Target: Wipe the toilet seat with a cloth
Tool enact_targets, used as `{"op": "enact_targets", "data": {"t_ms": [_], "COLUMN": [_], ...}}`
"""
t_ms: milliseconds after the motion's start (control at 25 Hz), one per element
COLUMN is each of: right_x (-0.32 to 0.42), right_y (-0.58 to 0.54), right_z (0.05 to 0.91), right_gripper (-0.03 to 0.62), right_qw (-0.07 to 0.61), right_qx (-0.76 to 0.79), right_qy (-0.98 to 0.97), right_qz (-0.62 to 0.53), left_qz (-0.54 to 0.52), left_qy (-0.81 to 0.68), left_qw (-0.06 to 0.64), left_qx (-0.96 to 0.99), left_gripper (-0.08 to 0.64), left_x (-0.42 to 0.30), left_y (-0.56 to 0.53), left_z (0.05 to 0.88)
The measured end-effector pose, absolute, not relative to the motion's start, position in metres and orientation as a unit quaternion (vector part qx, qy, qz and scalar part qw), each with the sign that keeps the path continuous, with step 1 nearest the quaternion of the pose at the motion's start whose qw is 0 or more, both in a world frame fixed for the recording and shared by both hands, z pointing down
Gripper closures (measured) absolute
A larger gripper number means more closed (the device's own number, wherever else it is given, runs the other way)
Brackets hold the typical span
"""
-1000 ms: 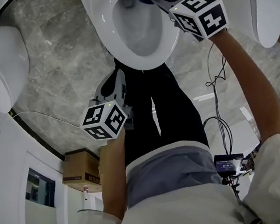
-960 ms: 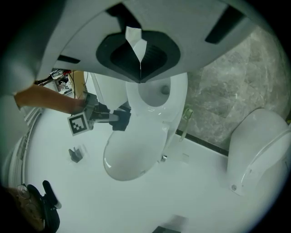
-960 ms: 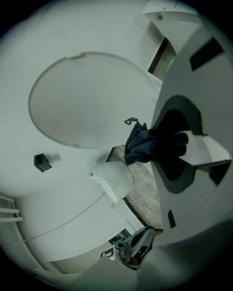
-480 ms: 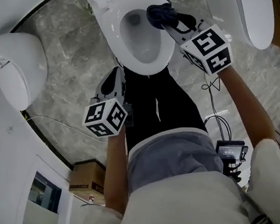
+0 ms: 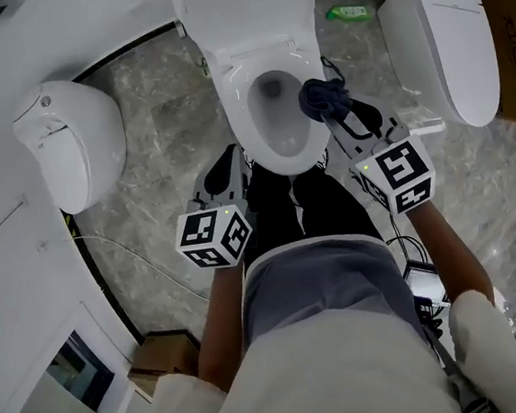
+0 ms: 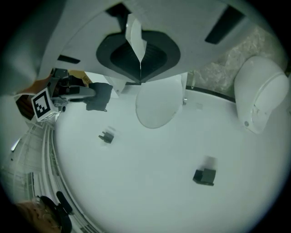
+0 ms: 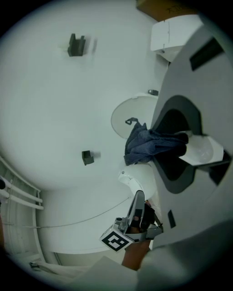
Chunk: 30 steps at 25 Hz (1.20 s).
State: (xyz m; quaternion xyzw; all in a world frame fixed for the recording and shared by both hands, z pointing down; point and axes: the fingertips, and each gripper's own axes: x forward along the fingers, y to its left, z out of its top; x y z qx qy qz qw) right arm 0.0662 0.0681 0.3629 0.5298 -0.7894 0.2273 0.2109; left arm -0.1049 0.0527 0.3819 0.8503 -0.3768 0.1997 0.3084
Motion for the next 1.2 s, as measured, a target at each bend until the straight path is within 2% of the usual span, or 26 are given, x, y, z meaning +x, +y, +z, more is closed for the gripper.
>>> {"op": "enact_targets", "data": {"t_ms": [80, 280, 560, 800, 1200], "right_x": [0.073, 0.092, 0.113, 0.111, 0.134], "right_y": [0.074, 0.096, 0.124, 0.149, 0.156], "right_z": [0.346, 0.307, 0.254, 0.228, 0.196], "right_gripper": [0.485, 0.485, 0.486, 0.491, 0.498], "right_qw": [0.194, 0.164, 0.128, 0.101, 0.078], "right_qx": [0.543, 0.557, 0.568, 0.577, 0.55], "right_qy": [-0.788, -0.787, -0.795, -0.793, -0.815], "right_qz": [0.216, 0.209, 0.171, 0.168, 0.162], "left_qz": [0.195, 0.17, 0.113, 0.113, 0.099], "left_qy": [-0.385, -0.376, -0.381, -0.385, -0.372], "left_qw": [0.281, 0.281, 0.241, 0.181, 0.18], "left_qx": [0.857, 0.866, 0.886, 0.898, 0.905], "left_gripper": [0.549, 0.549, 0.549, 0.549, 0.549], "left_x": [-0.101, -0.083, -0.064, -0.064, -0.044], "left_y": [0.048, 0.057, 0.069, 0.079, 0.084], "left_z": [0.366, 0.331, 0.269, 0.224, 0.203]}}
